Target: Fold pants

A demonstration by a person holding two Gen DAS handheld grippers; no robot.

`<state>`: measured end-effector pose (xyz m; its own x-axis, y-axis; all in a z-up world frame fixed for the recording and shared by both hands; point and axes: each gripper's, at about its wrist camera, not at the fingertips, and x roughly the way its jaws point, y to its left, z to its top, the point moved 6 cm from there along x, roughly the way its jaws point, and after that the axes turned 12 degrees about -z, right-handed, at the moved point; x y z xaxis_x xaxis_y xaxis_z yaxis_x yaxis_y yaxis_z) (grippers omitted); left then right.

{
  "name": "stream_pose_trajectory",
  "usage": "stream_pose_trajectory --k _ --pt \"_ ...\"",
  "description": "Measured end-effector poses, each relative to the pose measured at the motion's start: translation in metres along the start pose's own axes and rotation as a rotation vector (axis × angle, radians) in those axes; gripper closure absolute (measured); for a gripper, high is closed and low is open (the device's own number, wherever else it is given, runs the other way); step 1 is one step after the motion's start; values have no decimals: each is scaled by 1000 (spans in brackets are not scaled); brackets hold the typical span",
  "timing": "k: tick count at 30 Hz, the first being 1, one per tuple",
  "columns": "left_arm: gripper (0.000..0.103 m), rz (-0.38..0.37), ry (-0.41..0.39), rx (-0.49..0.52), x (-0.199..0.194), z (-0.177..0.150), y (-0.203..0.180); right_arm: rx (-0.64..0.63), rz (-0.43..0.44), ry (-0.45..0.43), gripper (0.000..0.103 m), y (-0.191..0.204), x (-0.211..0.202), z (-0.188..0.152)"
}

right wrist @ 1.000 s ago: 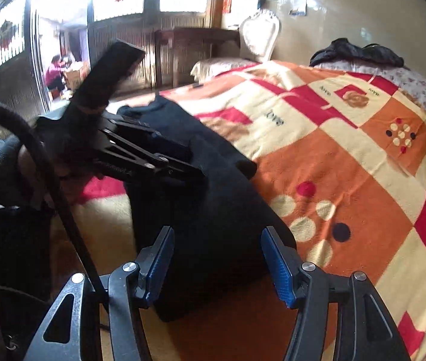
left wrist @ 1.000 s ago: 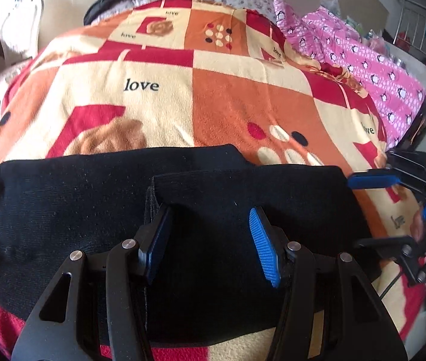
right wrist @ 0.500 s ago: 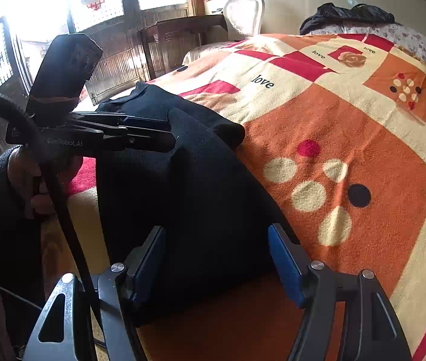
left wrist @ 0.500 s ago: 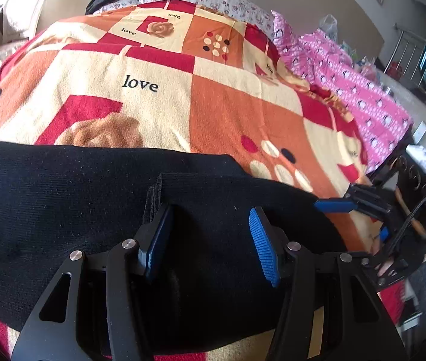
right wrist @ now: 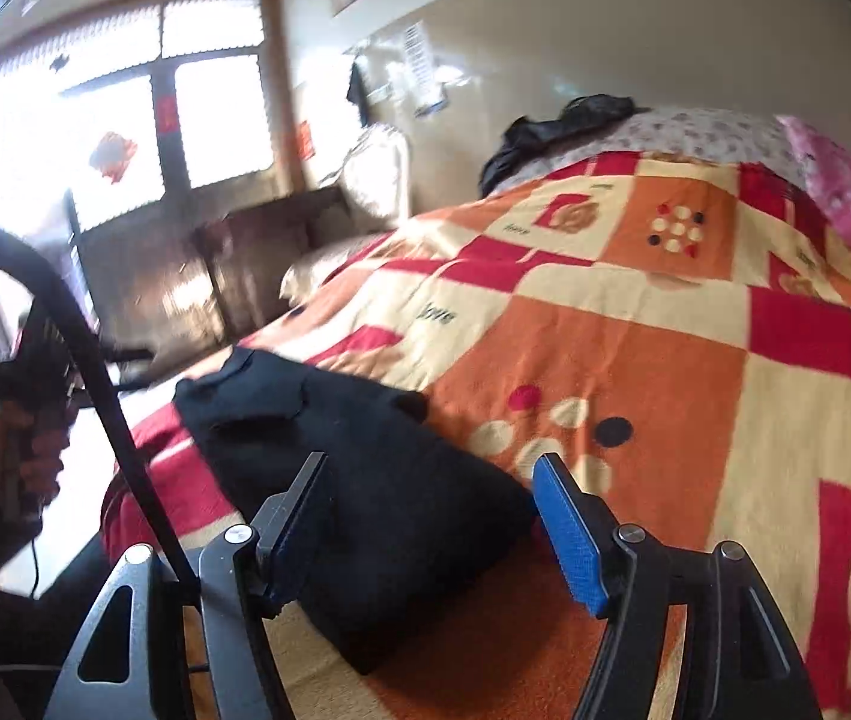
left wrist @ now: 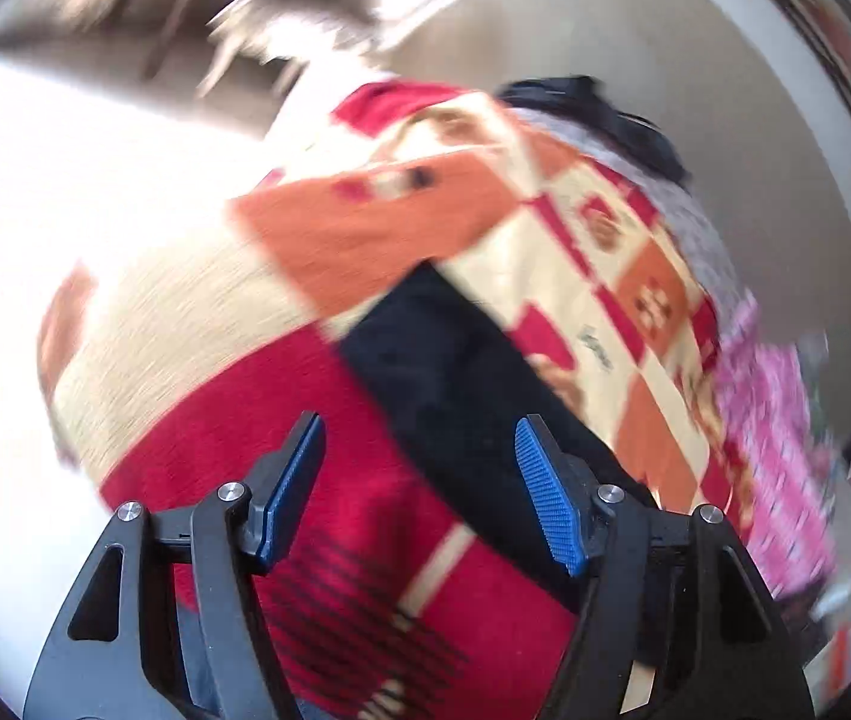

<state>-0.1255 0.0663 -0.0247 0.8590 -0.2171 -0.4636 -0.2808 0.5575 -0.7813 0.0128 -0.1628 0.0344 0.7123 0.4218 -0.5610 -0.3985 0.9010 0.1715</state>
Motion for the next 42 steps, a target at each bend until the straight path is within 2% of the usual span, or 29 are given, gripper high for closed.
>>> stream_pose_trajectory --k 2,3,4,7,12,17,19,21,24,25,30,33,34,35,37,38,39,40,41,42 --pt "38 -28 32 -97 10 0 17 81 -30 22 37 -15 6 2" --pt "38 -49 6 -109 10 3 16 121 -29 37 37 -23 9 0" --pt "38 -62 14 -116 12 4 14 164 -22 53 37 -30 13 -1" --pt "37 -136 80 -182 31 6 11 230 -10 60 37 -42 15 -2" --pt "34 -102 52 -203 42 17 6 198 9 59 37 -33 14 0" --pt "19 -84 54 -217 52 24 1 143 5 98 37 -21 22 -5" --pt "14 -100 55 -214 57 26 -2 132 8 95 37 -18 21 -5" --pt "14 -129 57 -221 60 26 -3 138 10 91 37 -19 20 -6" --pt "14 -227 100 -257 58 16 -9 156 9 87 37 -23 19 -6" --pt "14 -238 106 -264 56 14 -10 160 7 87 37 -24 19 -7" --pt "14 -225 96 -307 59 21 -7 148 8 98 37 -22 21 -7" --pt "15 -209 95 -251 58 19 -13 146 8 100 37 -21 22 -7" --pt "20 -182 93 -214 56 16 -14 147 7 101 37 -21 22 -7" --pt "30 -153 88 -195 54 14 -14 147 5 102 37 -21 22 -8" --pt "40 -110 86 -173 55 14 -11 146 3 104 37 -21 22 -8" --pt "54 -77 90 -169 57 13 -7 144 5 105 37 -20 22 -8" --pt "61 -39 94 -164 58 12 -2 144 5 106 37 -20 22 -8" --pt "74 -17 93 -155 59 11 2 145 5 106 37 -20 22 -8" --pt "83 -3 85 -137 58 9 4 146 5 106 37 -21 22 -8" --pt "86 -3 77 -112 58 8 4 148 6 104 37 -21 22 -8"
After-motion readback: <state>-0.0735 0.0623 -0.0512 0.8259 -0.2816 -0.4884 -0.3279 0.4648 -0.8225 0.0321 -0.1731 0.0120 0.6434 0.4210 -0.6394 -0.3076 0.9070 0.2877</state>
